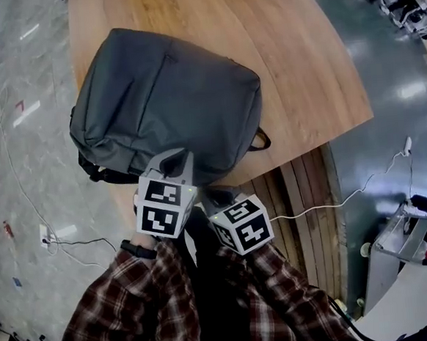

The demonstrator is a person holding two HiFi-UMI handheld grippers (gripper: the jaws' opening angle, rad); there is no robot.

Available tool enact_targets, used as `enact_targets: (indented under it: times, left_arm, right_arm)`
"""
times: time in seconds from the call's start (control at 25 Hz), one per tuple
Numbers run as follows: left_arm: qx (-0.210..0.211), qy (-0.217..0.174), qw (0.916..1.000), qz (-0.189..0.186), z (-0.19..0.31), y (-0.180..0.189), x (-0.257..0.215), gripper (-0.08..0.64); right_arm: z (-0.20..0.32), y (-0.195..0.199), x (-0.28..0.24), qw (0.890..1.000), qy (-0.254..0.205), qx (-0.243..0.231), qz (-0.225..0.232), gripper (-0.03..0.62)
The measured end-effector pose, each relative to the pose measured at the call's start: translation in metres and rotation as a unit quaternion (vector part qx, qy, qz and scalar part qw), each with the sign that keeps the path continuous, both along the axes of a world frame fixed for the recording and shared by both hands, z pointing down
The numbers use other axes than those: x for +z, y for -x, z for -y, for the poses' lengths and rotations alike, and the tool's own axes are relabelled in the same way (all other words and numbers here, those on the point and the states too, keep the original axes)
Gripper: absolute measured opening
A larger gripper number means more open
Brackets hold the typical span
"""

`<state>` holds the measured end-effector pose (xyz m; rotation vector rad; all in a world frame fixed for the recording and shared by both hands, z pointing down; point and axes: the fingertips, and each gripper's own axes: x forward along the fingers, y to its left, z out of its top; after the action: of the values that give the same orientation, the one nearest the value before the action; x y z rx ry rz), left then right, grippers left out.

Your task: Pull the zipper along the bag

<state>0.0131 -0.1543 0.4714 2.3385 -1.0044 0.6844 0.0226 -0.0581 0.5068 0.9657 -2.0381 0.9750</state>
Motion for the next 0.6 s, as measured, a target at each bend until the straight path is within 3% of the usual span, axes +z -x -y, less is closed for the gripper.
enact_targets:
  times: [0.2, 0.4, 0.6]
  left_arm:
    - [-0.006, -0.033, 0.9994, -0.003, -0.008, 0.002, 0.018, 0.011]
    - [0.011, -0.027, 0.9995, -0.015, -0.008, 0.001, 0.022, 0.011]
    - [0.024, -0.032, 0.9991, -0.013, -0.011, 0.000, 0.022, 0.011]
  right_arm:
    - [-0.005, -0.002, 0.007, 1.000, -0.012, -0.004, -0.016, 0.018]
    - [-0.001, -0.016, 0.009, 0.999, -0.026, -0.018, -0.045, 0.018]
    - [0.007, -0.061, 0.008, 0.996, -0.037, -0.005, -0.075, 0.018]
